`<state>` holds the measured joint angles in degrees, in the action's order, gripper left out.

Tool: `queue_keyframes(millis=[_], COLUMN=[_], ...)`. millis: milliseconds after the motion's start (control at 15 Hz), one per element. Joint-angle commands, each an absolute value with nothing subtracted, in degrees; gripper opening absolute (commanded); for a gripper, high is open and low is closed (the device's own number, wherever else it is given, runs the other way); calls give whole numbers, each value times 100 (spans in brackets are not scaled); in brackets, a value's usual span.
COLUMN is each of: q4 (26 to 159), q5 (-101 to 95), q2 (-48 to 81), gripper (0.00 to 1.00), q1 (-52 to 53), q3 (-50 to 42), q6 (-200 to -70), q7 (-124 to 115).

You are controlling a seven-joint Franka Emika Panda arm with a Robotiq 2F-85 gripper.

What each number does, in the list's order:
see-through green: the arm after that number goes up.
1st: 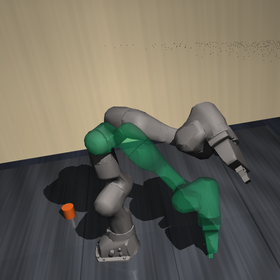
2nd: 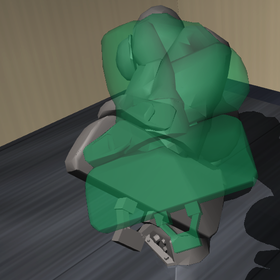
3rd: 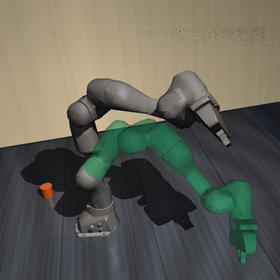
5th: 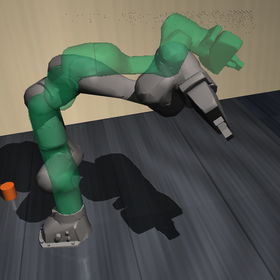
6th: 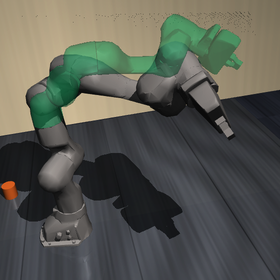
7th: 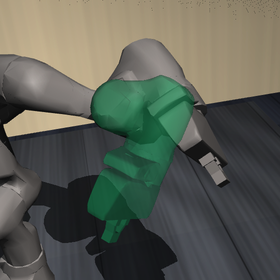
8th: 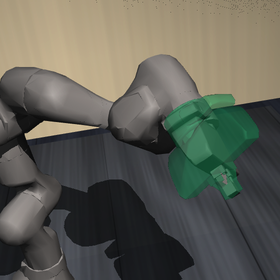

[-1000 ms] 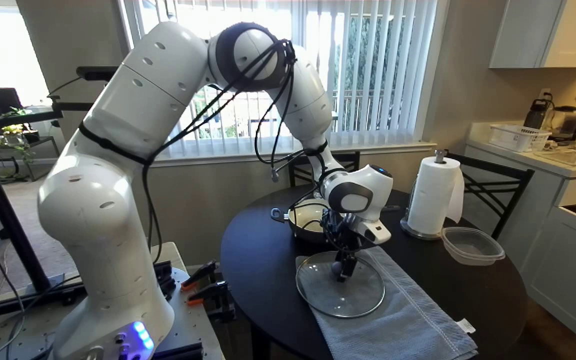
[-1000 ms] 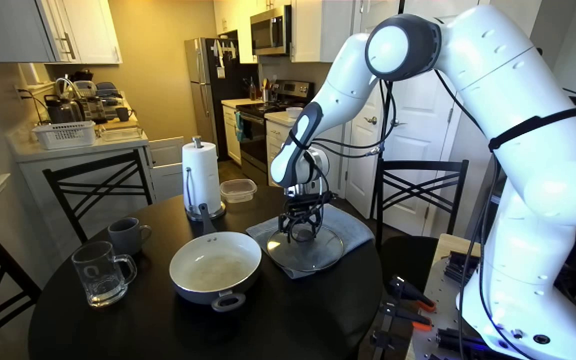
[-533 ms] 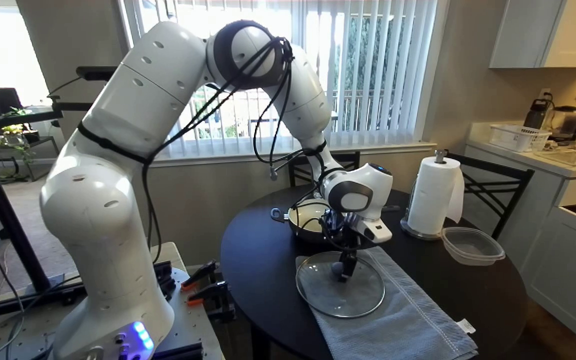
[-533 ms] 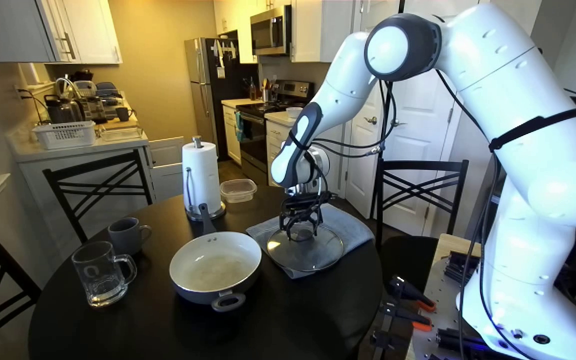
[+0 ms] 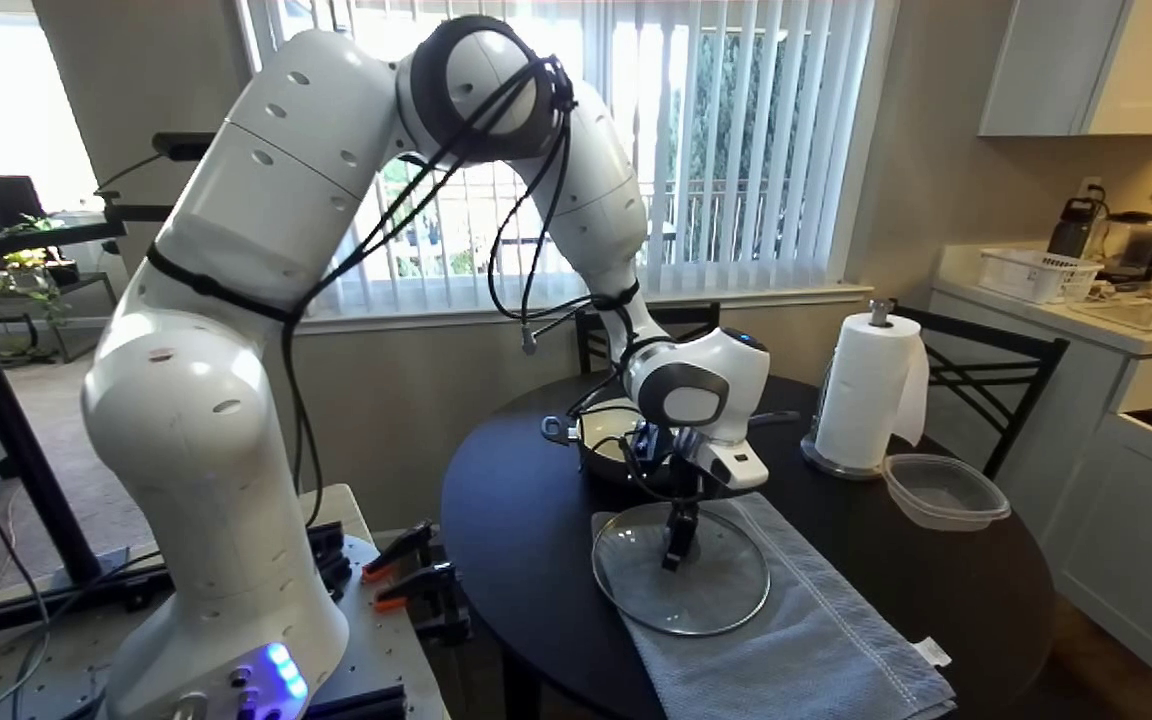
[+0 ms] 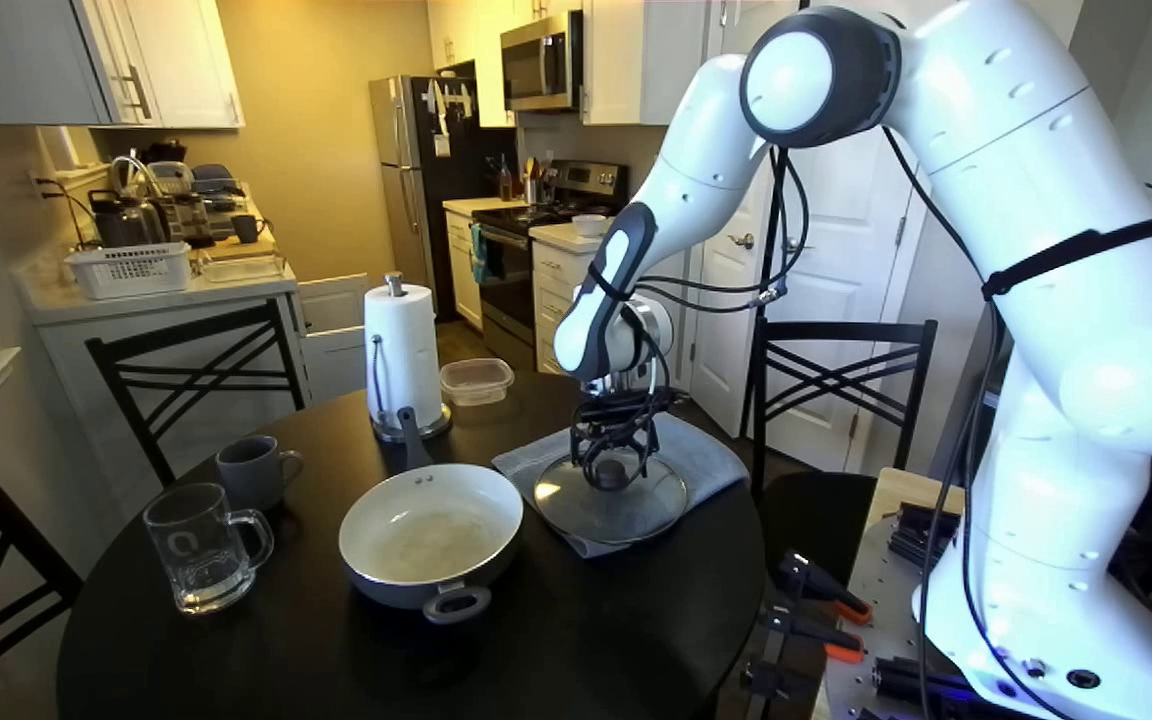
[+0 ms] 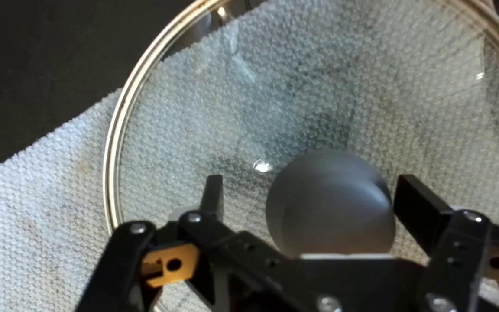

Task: Put the glass lid on the pan.

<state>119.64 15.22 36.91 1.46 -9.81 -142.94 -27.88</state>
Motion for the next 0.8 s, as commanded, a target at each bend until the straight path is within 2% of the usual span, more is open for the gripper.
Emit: queue_keyframes(millis=[0, 733], q4=[12416, 12740], q5=[1343, 1439], q2=[3346, 3399], gripper=[100, 100], q1=[385, 525], q3=[-1041, -1179], q6=[-14553, -15373], q7=[-3065, -3316])
